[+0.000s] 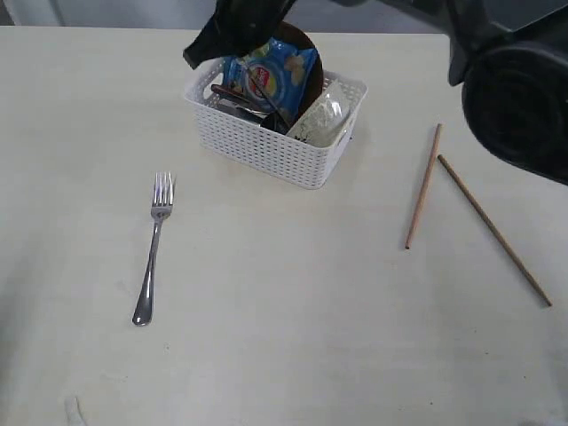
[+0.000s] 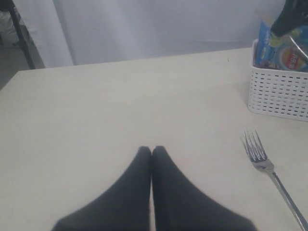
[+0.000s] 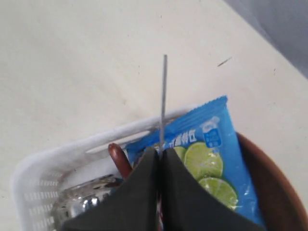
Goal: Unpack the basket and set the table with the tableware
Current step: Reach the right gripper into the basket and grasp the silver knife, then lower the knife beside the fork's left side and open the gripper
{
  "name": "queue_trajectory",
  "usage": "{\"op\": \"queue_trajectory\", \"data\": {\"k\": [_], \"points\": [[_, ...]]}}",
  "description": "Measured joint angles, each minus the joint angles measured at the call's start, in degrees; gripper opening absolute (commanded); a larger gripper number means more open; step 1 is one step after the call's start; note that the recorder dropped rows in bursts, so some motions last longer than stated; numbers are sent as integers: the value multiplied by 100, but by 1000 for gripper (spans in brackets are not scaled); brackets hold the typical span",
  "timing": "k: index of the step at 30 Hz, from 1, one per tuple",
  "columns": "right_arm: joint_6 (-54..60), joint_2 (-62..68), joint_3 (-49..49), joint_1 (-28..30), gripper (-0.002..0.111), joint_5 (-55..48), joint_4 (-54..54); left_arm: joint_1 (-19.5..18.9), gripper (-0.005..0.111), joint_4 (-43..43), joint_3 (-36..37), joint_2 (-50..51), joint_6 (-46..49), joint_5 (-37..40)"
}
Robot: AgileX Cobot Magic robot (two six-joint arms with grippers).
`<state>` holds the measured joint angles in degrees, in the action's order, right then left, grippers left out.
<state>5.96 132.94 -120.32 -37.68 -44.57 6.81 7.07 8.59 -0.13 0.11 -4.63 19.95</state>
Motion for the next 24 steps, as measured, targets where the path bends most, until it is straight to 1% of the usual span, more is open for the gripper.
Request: {"op": "queue_trajectory", "data": {"k": [4, 12, 15, 18, 20, 24], "points": [[53, -378, 0, -70, -1, -51, -50, 0, 0, 0, 0, 0, 0, 0], [150, -1208, 0, -100, -1, -542, -396, 0, 0, 0, 0, 0, 0, 0], [374, -1445, 0, -100, -1, -724, -1114, 0, 0, 0, 0, 0, 0, 0], [796, -1497, 25, -172, -1, -902, -2536, 0, 0, 0, 0, 0, 0, 0], [896, -1497, 174, -325, -1, -889, -3136, 0, 0, 0, 0, 0, 0, 0], [896, -1314, 431, -531, -1, -829, -3969, 0, 0, 0, 0, 0, 0, 0]]}}
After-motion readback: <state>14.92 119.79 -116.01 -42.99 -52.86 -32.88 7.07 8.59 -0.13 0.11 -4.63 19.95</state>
